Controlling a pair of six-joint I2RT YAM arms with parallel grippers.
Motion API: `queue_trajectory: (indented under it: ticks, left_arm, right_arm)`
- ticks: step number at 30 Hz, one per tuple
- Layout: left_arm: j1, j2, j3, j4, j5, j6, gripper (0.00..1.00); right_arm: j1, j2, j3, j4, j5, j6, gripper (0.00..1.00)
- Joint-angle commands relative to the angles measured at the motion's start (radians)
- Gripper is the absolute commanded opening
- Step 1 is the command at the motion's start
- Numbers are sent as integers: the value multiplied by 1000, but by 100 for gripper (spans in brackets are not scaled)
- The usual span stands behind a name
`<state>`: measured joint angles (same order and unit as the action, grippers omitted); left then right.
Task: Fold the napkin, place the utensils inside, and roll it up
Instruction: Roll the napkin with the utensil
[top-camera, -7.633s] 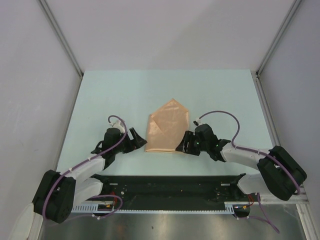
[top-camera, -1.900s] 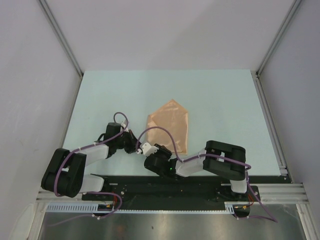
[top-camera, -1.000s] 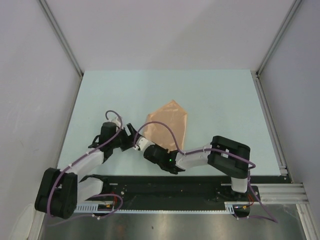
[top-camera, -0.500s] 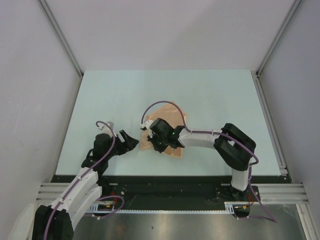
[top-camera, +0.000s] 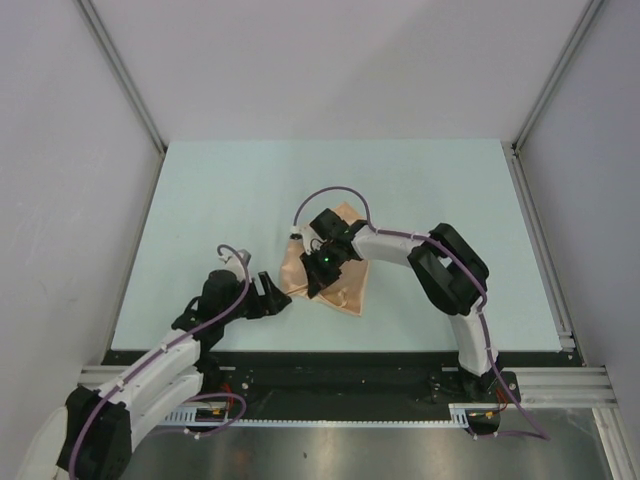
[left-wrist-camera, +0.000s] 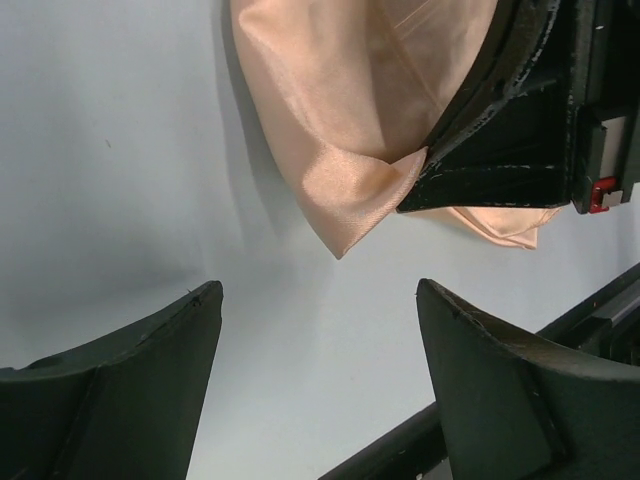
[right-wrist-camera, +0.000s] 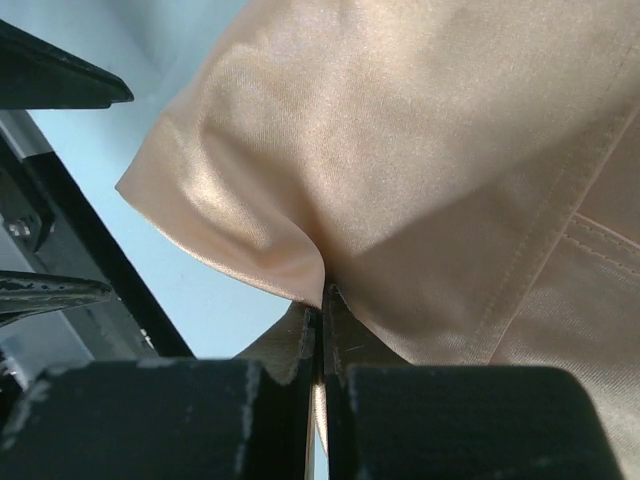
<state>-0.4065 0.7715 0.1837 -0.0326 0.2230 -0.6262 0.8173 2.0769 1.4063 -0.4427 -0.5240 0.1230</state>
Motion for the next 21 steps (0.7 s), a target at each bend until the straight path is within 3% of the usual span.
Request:
queue_trajectory:
  ticks: [1, 8, 12, 17, 21]
  left_arm:
    - [-20, 5, 46, 57, -24, 40, 81]
    - [-32, 110, 79, 115, -31, 45, 77]
    - [-35, 110, 88, 146, -21, 45, 66]
    - [-37, 181, 92, 201, 99, -15, 65]
    - [-45, 247, 117, 172, 108, -21, 65]
  right_arm:
    - [-13, 66, 19, -62, -57, 18, 0]
    - [-46, 106, 42, -96, -96, 21, 0]
    - [-59, 120, 45, -102, -102, 26, 0]
    - [-67, 124, 49, -111, -102, 29, 0]
    - [-70, 127, 57, -117, -99, 29, 0]
